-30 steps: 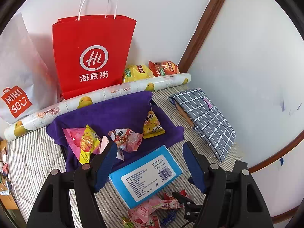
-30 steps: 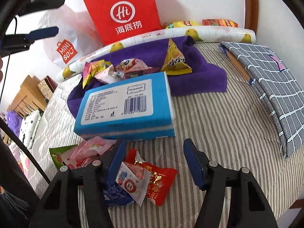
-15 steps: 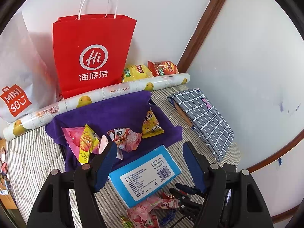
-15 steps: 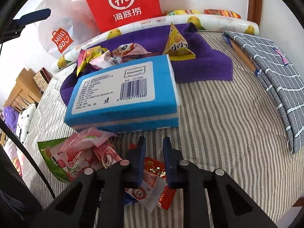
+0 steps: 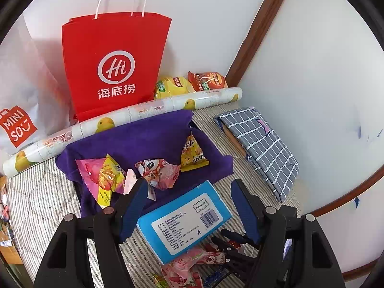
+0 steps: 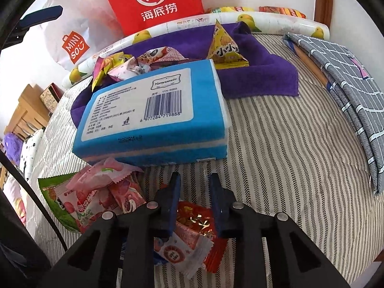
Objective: Organize snacks
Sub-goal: 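Grasp the pink stick-shaped candy packet with the right gripper, then lift the pink candy packet up from the bed with the right gripper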
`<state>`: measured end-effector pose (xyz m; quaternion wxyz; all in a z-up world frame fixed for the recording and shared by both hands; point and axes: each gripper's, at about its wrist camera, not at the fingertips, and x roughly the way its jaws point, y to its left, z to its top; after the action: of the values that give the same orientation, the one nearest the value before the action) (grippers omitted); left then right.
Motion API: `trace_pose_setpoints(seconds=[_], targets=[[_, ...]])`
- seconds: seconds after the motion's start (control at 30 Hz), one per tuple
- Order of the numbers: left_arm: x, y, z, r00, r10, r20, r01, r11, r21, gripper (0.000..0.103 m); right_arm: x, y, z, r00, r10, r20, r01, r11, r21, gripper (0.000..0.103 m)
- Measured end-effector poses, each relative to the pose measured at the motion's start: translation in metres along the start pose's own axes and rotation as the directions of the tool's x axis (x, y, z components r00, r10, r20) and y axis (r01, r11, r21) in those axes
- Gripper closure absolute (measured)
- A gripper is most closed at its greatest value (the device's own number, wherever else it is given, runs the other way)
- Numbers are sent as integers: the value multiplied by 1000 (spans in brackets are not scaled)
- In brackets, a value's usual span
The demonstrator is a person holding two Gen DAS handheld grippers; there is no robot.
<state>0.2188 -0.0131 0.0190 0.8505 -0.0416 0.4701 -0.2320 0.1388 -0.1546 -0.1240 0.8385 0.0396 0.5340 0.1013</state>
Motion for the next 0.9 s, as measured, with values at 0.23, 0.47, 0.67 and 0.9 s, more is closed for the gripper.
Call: trace_pose_setpoints(seconds=[0.23,0.47,0.67,0.9], targets=[[12,-4,-1,1000,15,-27,-15,1000,13,33,-8,-4,-1,1000,-9,29,10,1000,-24,89],[21,-8,-2,999,31,-40,-30,999,26,33,-15,-19,-1,999,-1,33,1,1000,-4,89],[20,-4,-1,999,33,-35,-32,999,24,33,-17,-17,-2,1000,4,31,-3,999,-35,83],[15,14,3,999,33,-20,-33,999,-26,33,-27,-23,-4,999,17,44,-16,1000,-20,67]])
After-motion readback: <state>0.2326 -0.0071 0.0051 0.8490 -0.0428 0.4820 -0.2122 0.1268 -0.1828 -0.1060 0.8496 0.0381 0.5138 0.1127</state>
